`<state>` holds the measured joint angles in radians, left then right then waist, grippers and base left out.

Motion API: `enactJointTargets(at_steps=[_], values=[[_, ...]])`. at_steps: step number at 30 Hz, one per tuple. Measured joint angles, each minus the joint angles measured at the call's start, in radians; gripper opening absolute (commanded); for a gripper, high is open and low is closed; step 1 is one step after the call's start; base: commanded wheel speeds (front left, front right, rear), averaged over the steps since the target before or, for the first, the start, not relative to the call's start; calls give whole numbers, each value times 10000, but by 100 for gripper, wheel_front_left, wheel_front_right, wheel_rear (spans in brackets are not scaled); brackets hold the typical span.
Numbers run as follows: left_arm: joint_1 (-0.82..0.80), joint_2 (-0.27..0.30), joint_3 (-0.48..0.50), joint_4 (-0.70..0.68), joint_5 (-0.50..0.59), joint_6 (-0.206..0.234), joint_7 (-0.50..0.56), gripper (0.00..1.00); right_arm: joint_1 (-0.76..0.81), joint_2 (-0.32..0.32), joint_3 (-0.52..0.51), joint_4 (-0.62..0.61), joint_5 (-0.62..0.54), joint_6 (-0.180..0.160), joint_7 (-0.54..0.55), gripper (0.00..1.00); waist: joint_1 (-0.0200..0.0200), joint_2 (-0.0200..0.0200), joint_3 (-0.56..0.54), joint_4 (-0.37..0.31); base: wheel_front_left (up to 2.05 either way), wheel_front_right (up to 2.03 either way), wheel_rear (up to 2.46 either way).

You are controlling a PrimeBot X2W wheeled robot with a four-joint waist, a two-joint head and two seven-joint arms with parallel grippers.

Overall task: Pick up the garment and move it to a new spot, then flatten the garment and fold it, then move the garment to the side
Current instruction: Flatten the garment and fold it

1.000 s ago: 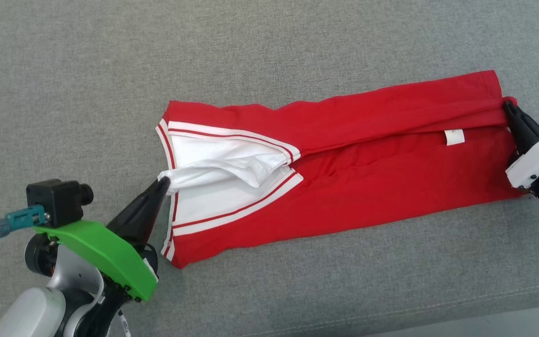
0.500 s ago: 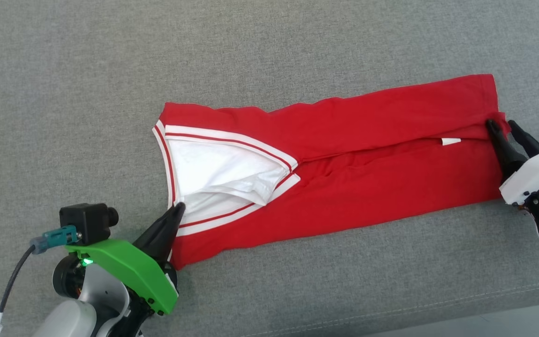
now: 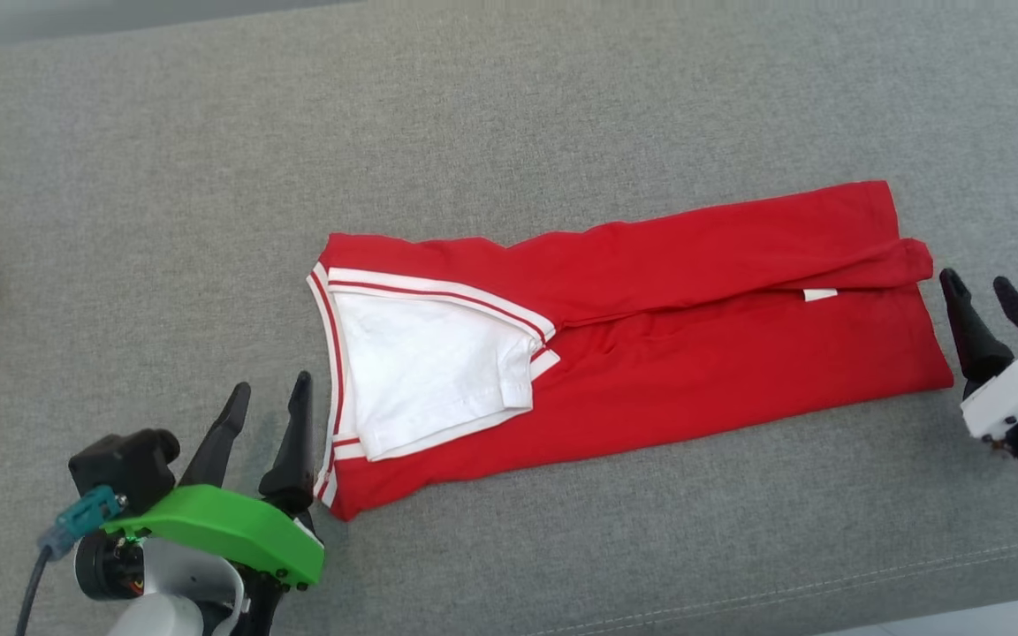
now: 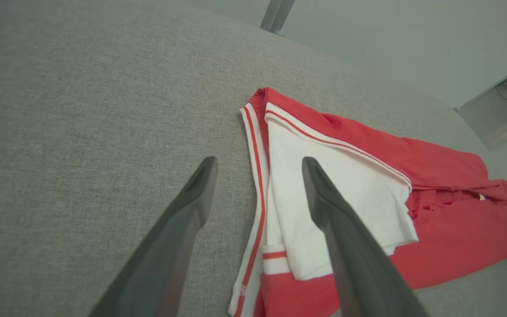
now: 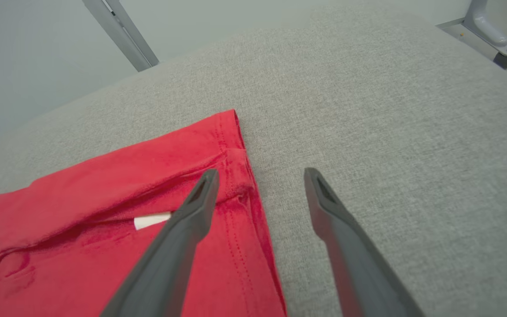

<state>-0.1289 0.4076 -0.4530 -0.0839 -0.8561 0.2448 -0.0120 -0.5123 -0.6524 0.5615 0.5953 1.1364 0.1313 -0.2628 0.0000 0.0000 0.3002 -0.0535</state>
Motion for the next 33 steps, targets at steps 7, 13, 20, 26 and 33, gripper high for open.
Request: enactJointTargets(at_steps=[7, 13, 20, 26, 33], values=[[493, -755, -190, 639, 884, 105, -1931, 100, 1407, 771, -1135, -324, -612, 0, 0, 100, 0, 0, -789, 1, 0, 0, 0], [816, -1448, -623, 1172, 1889, 209, -2420, 100, 2329, 1076, -2054, -487, -746, 0, -2, 100, 0, 0, -1300, 252, 0, 0, 0], [1014, -1948, -1175, 1714, 2982, 105, -2481, 100, 2763, 1340, -2947, 31, -510, 0, -2, 100, 0, 0, -1618, 957, 0, 0, 0], [1101, -2038, -1271, 1916, 3622, -69, -2491, 100, 2301, 1595, -3152, 1459, -140, -4, 13, 100, 0, 0, -1798, 1677, 0, 0, 0], [1107, -2098, -1325, 2092, 3837, -307, -2493, 100, 1427, 1593, -3135, 2589, 178, -4, 29, 100, 0, 0, -1659, 2082, 0, 0, 0]])
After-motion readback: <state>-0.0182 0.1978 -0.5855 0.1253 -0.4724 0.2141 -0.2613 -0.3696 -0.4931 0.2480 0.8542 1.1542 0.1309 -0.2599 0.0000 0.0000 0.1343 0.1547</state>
